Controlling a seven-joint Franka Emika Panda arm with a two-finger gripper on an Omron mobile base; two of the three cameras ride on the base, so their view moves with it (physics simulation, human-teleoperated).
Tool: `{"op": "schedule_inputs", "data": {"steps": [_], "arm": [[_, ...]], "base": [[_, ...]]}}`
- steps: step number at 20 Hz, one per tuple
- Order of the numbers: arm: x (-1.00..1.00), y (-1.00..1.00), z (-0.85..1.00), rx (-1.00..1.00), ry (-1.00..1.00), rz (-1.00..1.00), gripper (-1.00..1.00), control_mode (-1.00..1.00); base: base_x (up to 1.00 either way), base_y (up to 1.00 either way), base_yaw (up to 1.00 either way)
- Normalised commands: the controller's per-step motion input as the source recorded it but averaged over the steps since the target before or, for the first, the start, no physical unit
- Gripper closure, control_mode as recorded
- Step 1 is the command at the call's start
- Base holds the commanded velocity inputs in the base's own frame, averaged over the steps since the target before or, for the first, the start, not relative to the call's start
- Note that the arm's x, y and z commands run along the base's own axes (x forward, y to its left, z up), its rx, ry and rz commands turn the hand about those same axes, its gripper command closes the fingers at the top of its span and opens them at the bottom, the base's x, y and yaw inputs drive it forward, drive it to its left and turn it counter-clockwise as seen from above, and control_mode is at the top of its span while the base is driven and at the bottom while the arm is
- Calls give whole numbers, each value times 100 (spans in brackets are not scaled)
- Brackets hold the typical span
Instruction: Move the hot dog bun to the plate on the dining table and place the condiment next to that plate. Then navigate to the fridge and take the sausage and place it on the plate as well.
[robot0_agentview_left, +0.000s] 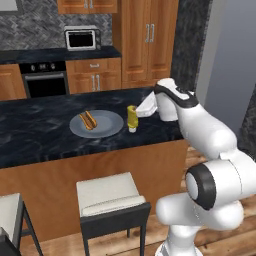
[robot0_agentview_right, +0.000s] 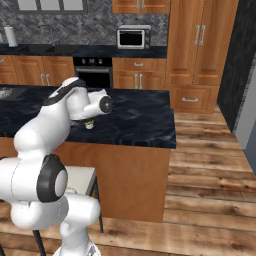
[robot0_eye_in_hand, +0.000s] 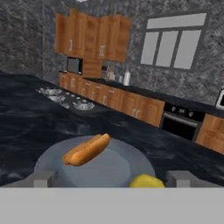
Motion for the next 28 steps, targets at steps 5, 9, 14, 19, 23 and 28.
{"op": "schedule_inputs", "data": {"steps": [5,9,14,19,23,28], "arm": [[-44,4,99,-17,0,0,-100,-100],[-71,0,85,-21,3,-4,-100,-100],[-75,0,49,-19,16,-16,-100,-100],[-64,-1,25,-16,21,-31,-100,-100],[-74,-22,19,-6,18,-40,-100,-100],[-87,-37,7,0,7,-45,-100,-100]], "base": [[0,0,0],[0,0,0],[0,0,0],[0,0,0],[0,0,0],[0,0,0]]}}
